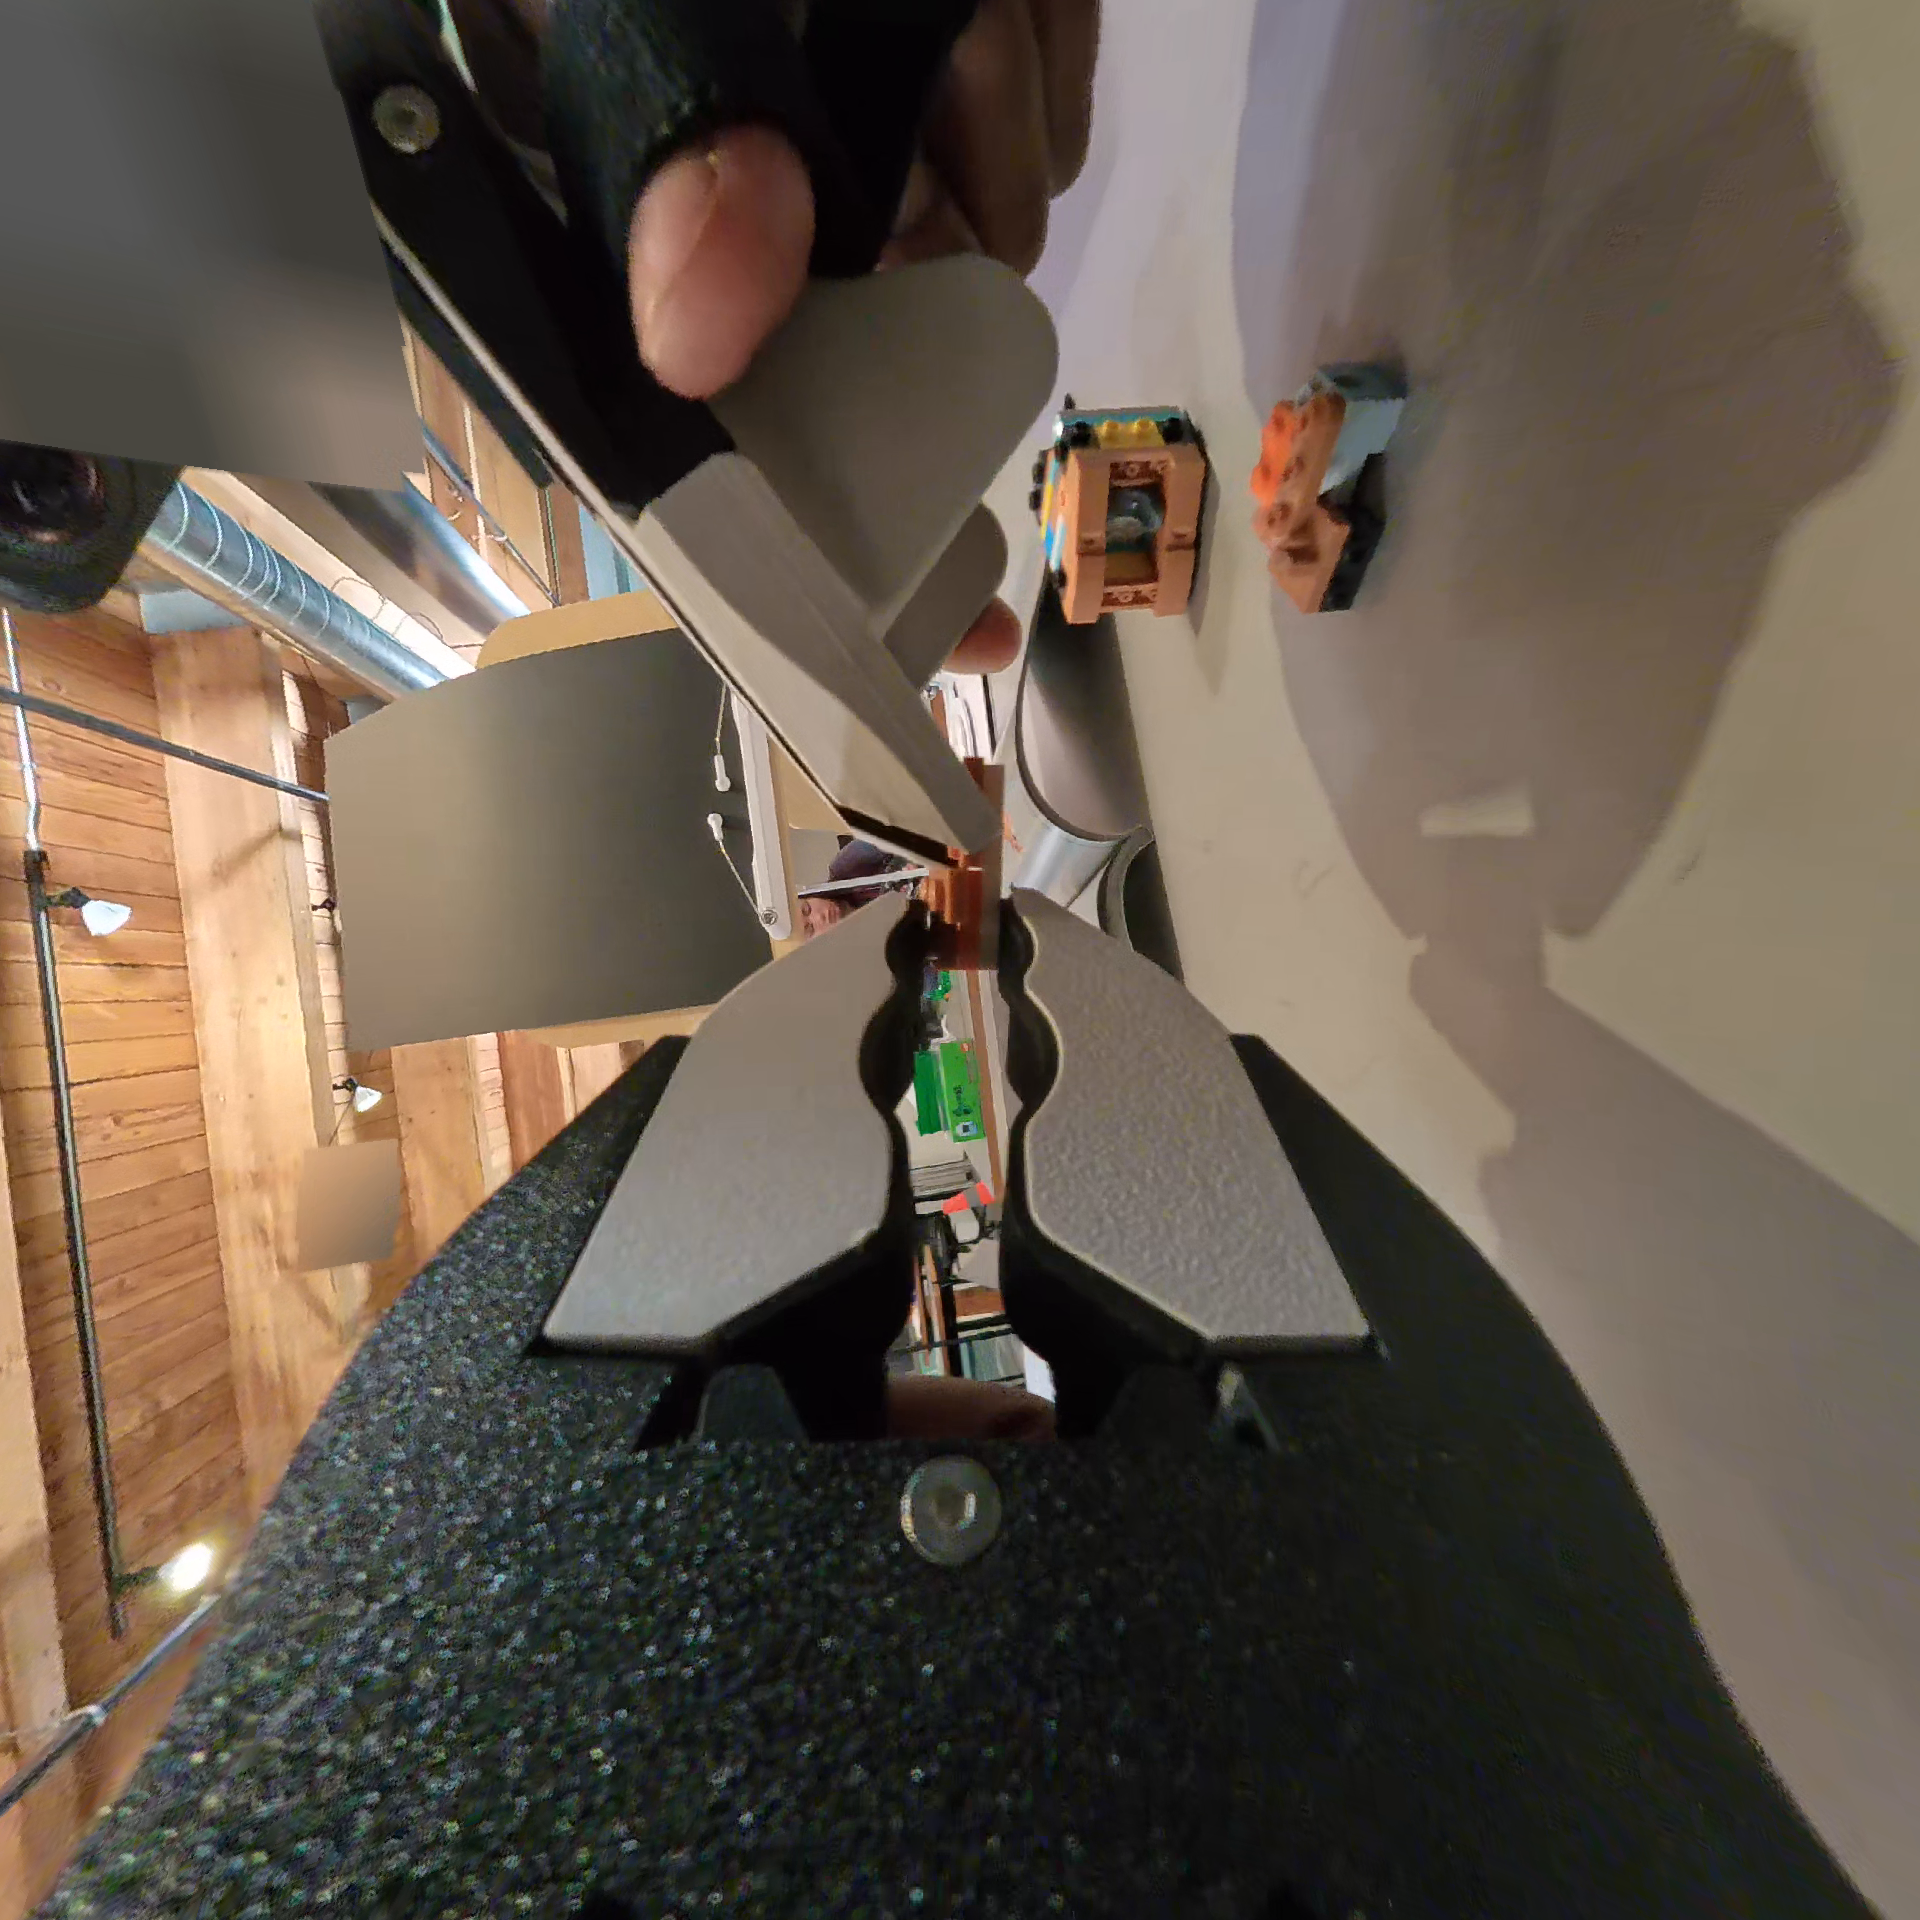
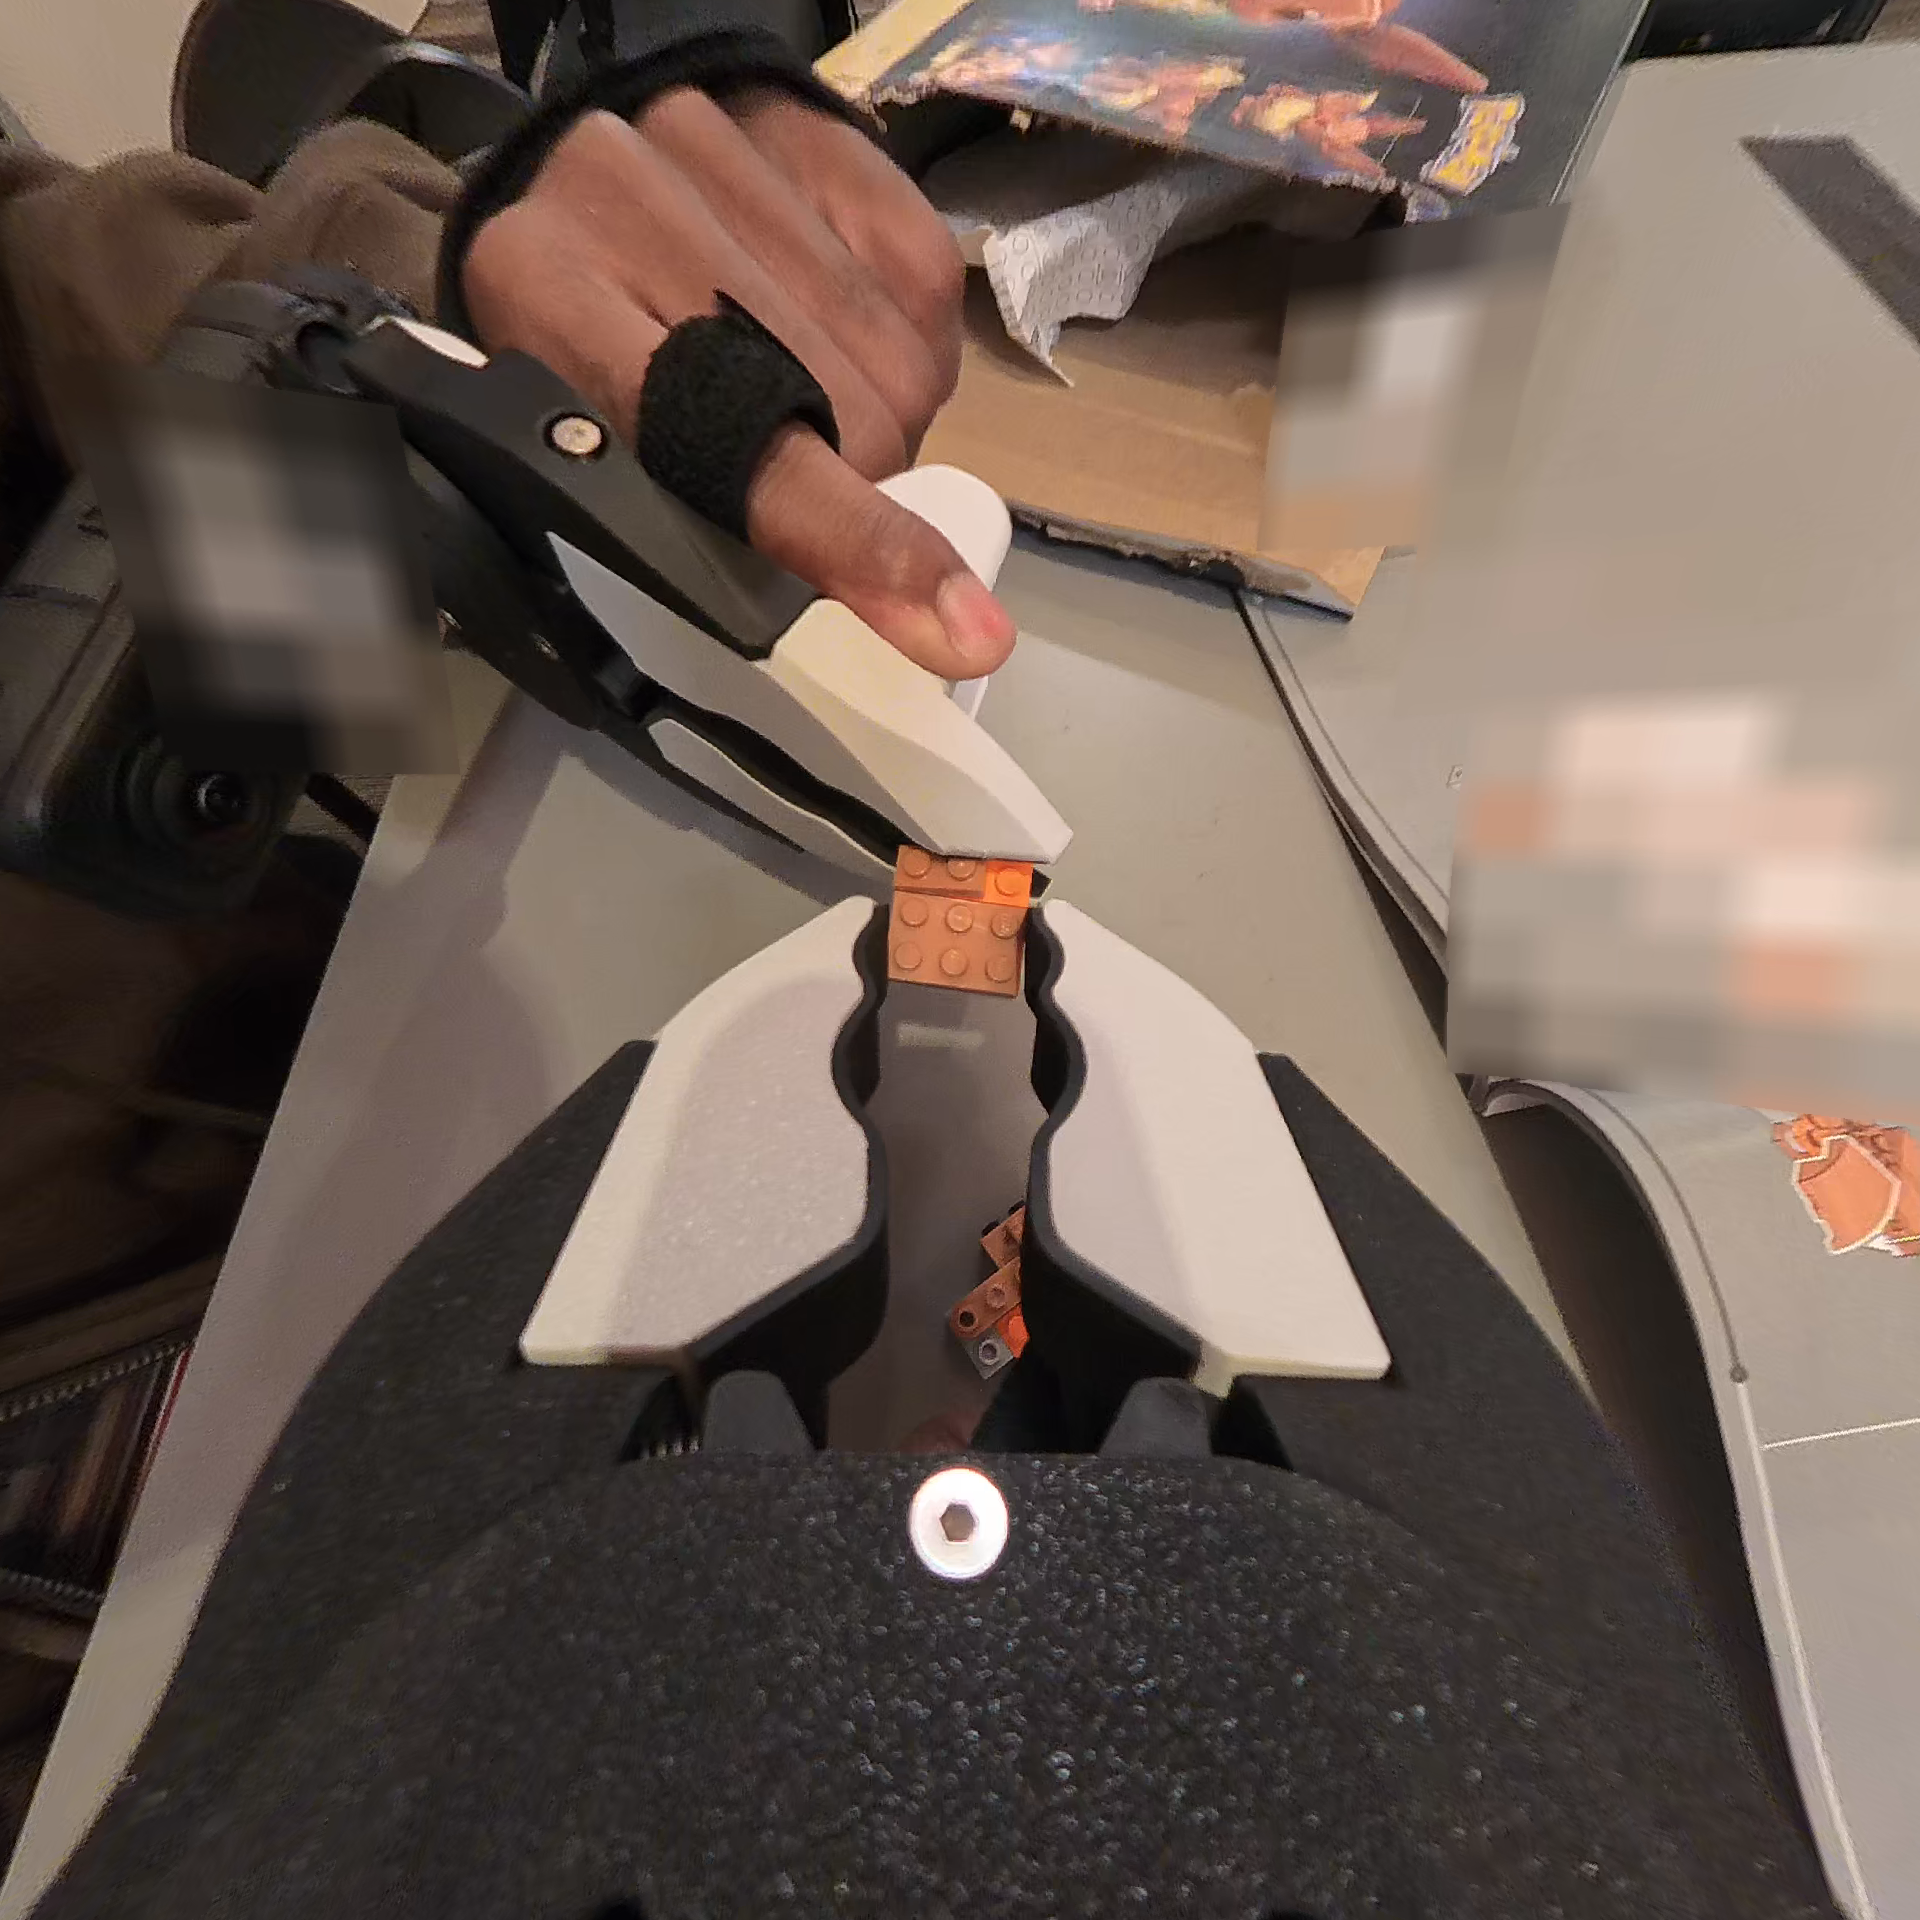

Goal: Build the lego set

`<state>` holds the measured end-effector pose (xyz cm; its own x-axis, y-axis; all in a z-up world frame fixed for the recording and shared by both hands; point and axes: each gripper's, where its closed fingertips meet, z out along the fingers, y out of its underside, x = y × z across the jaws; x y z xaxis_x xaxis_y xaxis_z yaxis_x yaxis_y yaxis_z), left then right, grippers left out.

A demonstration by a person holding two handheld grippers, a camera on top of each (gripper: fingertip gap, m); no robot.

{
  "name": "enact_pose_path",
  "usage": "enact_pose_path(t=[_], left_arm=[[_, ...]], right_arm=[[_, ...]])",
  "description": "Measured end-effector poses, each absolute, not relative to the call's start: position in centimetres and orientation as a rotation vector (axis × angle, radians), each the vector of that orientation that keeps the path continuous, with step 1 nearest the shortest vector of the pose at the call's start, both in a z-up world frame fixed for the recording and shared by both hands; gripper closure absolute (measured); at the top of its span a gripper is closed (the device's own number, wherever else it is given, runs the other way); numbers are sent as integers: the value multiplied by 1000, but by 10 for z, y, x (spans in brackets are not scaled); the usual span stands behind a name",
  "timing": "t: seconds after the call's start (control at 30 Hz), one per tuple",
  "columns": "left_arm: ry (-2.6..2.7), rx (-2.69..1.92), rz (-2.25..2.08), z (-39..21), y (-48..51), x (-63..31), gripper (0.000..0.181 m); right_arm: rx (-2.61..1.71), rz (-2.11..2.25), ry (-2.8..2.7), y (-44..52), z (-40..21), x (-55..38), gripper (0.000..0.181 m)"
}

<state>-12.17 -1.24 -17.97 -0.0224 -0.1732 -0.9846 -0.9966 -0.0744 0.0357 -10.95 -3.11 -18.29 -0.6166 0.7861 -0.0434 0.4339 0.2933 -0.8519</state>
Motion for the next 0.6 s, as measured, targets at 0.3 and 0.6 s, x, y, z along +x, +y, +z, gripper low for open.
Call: enact_pose_path(t=[0.3, 0.6], left_arm=[[974, -1537, 835, -164, -7, -126, 168], [957, -1656, 512, -174, -4, -107, 168]], right_arm=[[-848, 1150, -2105, -23, -167, -110, 147], [-391, 959, -2022, -25, -156, -101, 151]])
